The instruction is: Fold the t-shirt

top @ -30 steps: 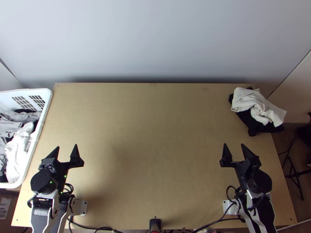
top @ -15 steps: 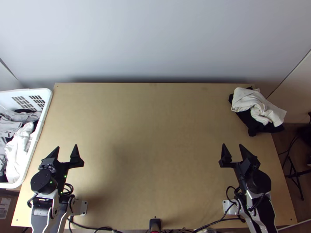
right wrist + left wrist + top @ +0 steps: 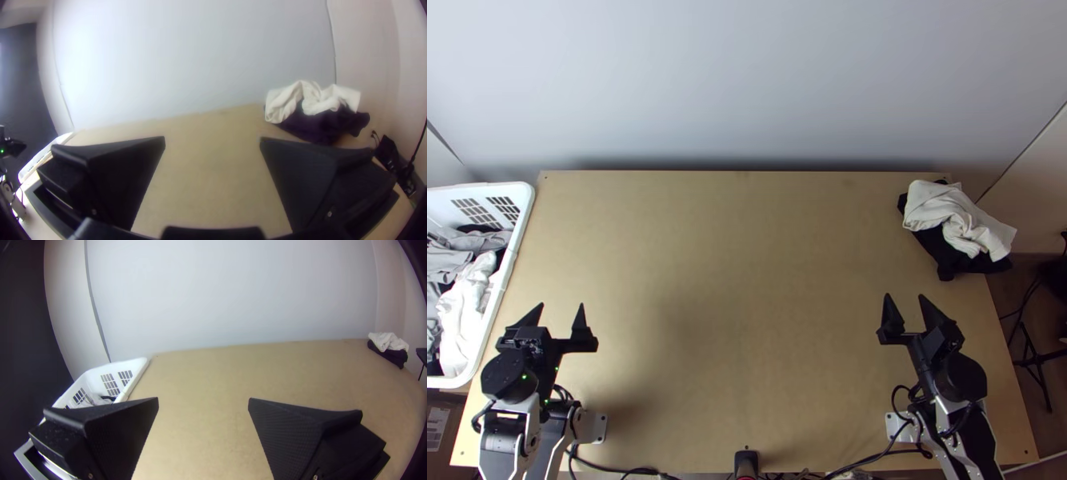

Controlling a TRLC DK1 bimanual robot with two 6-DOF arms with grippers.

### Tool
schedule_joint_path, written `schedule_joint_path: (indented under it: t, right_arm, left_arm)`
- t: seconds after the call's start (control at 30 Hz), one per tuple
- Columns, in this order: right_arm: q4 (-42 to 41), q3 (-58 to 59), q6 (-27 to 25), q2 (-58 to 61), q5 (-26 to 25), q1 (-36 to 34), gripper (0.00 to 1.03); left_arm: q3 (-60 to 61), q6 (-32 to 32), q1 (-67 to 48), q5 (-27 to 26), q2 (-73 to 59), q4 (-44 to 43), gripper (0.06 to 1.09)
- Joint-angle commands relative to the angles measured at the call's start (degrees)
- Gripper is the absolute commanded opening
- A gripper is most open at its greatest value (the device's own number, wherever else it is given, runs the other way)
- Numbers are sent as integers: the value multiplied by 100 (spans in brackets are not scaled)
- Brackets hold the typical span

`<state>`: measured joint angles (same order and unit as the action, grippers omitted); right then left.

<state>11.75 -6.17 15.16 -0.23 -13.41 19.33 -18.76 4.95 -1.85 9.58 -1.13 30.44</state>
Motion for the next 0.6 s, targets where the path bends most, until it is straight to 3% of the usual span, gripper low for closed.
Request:
schedule_joint_path:
  t: [0.0,0.13,0.33,0.43,0.57]
  right_arm:
    - [-199,-121,-496,-3,-338,730,99]
    - [-199,-94,-654,5,-681,651,99]
    - [-243,-147,-795,5,-997,624,99]
    - [-375,37,-1375,41,-1032,633,99]
    - [-375,55,-1419,585,-1182,589,99]
  left_arm:
    - [-514,314,150,246,-547,-134,104]
    - [-989,252,141,650,-1346,-424,104]
    - [-1903,261,844,650,-2893,-881,104]
    - [-2571,199,1529,219,-3922,-662,104]
    - [-3476,111,2373,-466,-5020,-196,104]
